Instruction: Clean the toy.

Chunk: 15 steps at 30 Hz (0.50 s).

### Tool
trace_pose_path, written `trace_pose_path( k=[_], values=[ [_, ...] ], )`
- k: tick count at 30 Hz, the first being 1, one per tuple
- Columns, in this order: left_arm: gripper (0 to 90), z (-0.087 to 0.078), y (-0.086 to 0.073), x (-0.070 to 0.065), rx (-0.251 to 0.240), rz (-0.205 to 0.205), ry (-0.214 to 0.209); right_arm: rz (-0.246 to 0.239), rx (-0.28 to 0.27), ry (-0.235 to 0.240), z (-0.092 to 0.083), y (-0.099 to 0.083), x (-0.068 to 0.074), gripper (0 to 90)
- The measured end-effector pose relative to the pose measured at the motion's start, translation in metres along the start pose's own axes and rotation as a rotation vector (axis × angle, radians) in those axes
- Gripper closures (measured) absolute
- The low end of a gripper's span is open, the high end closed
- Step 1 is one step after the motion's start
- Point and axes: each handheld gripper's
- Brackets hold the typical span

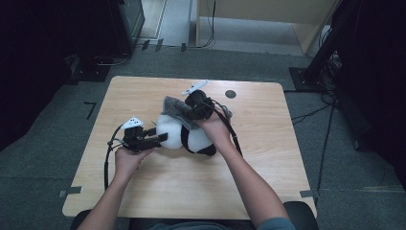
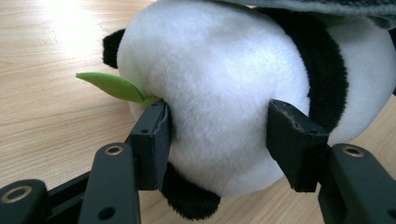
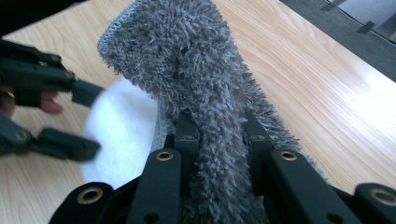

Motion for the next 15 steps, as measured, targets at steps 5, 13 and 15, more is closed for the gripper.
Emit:
trace_pose_path(
  k=[5, 13, 15],
  values=[
    [40.9, 0.0, 0.0, 0.0, -0.001, 0.002, -0.003, 0.016, -0.023, -0.013, -0.016, -0.01, -0.013, 74.4],
    [39.1, 0.0, -0.001, 0.001, -0.003, 0.003, -0.007, 0.05, -0.039, -0.033, -0.035, -0.023, -0.033, 74.4],
    [38.9, 0.0, -0.001, 0.001, -0.005, 0.003, -0.008, 0.061, -0.04, -0.038, -0.04, -0.028, -0.04, 74.4]
  ],
)
Point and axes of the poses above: each handheld gripper's, and its own axes: z roughly forward along the jaws, y roughly out of its top, x roughly to its left, and after that the axes turned 14 degrees about z, right-handed
